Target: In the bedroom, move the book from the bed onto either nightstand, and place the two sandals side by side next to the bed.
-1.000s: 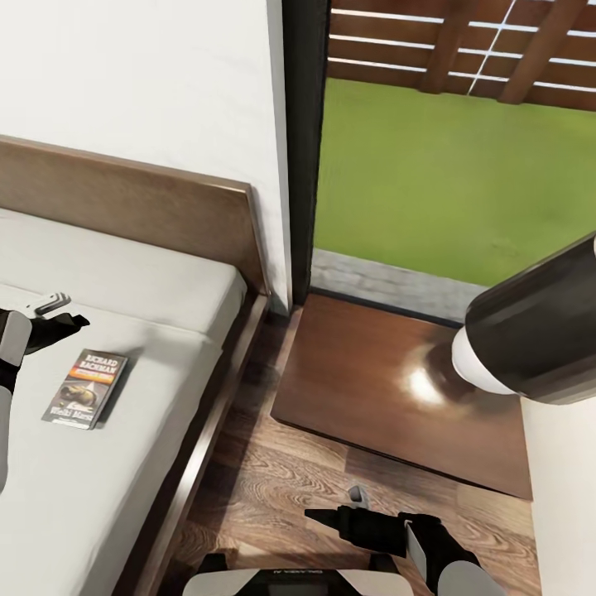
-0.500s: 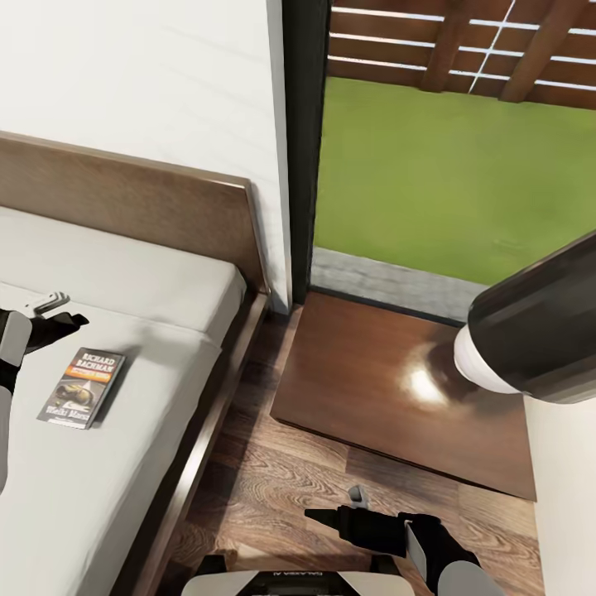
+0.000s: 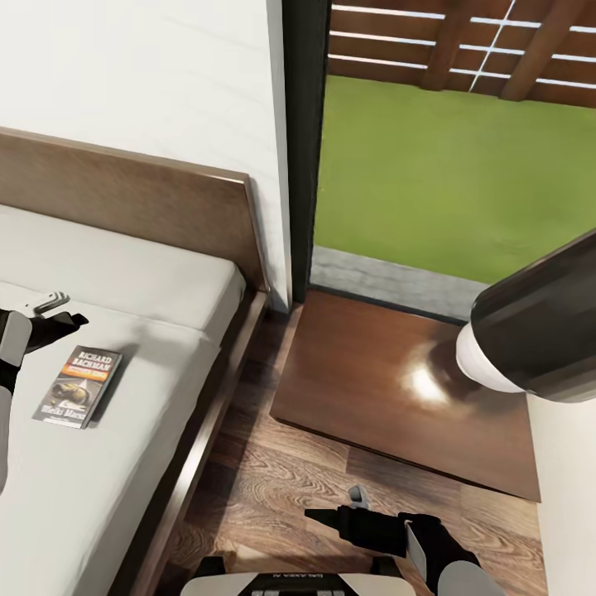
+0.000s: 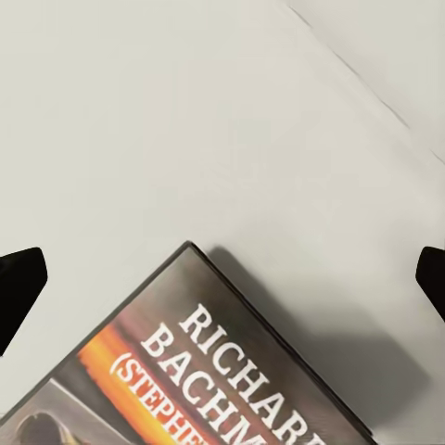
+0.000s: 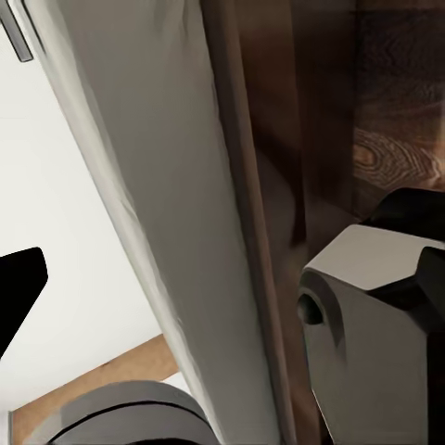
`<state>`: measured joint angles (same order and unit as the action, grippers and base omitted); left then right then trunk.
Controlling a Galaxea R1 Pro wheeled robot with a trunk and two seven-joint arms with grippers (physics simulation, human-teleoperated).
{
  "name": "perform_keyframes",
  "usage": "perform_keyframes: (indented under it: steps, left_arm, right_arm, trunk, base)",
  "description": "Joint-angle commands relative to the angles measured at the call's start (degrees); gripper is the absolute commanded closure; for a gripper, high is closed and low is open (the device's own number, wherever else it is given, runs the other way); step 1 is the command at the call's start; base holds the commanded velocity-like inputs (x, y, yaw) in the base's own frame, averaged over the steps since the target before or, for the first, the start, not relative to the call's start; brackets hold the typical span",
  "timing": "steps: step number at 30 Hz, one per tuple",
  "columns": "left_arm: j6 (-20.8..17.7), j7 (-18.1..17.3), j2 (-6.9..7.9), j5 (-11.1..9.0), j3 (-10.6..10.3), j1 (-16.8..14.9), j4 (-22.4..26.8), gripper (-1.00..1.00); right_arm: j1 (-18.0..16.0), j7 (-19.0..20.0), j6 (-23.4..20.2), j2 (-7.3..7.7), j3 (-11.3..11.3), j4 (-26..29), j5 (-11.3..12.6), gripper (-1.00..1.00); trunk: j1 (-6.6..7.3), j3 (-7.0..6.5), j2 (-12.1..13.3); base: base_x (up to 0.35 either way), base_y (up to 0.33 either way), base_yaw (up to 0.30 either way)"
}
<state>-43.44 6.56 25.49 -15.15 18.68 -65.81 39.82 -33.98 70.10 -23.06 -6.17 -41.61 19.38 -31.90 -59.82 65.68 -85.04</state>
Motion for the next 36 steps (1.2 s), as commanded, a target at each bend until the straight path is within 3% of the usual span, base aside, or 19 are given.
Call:
perform_keyframes:
  steps: [1, 8, 19, 27, 36]
  left_arm:
    - [-0.25, 0.47, 0.0, -0.63, 0.03, -0.02, 0.03, -1.0]
    - [-0.25, 0.47, 0.0, -0.67, 0.02, -0.02, -0.01, -1.0]
    - [-0.23, 0.45, -0.03, -0.7, 0.04, 0.05, -0.01, -1.0]
    - [-0.19, 0.38, -0.05, -0.76, 0.03, 0.06, -0.09, -1.0]
    - [-0.16, 0.38, -0.09, -0.76, 0.01, 0.06, -0.09, -1.0]
  right_arm:
    - [-0.03, 0.3, -0.57, -0.07, -0.49, 0.13, -0.45, -1.0]
    - [-0.03, 0.3, -0.58, -0.07, -0.48, 0.13, -0.45, -1.0]
    - [-0.03, 0.3, -0.58, -0.07, -0.45, 0.13, -0.45, -1.0]
    - [-0.03, 0.3, -0.58, -0.07, -0.49, 0.13, -0.45, -1.0]
    - [-0.03, 0.3, -0.58, -0.07, -0.47, 0.13, -0.45, -1.0]
  trunk:
    - [-0.22, 0.22, -0.43]
    - [-1.76, 1.47, -3.24]
    - [-1.76, 1.47, -3.24]
    - [-3.52, 2.91, -6.45]
    - [-3.52, 2.91, -6.45]
  base:
    - [0.0, 0.0, 0.0]
    - [0.0, 0.0, 0.0]
    - [0.0, 0.0, 0.0]
    - [0.0, 0.0, 0.0]
    - [0.0, 0.0, 0.0]
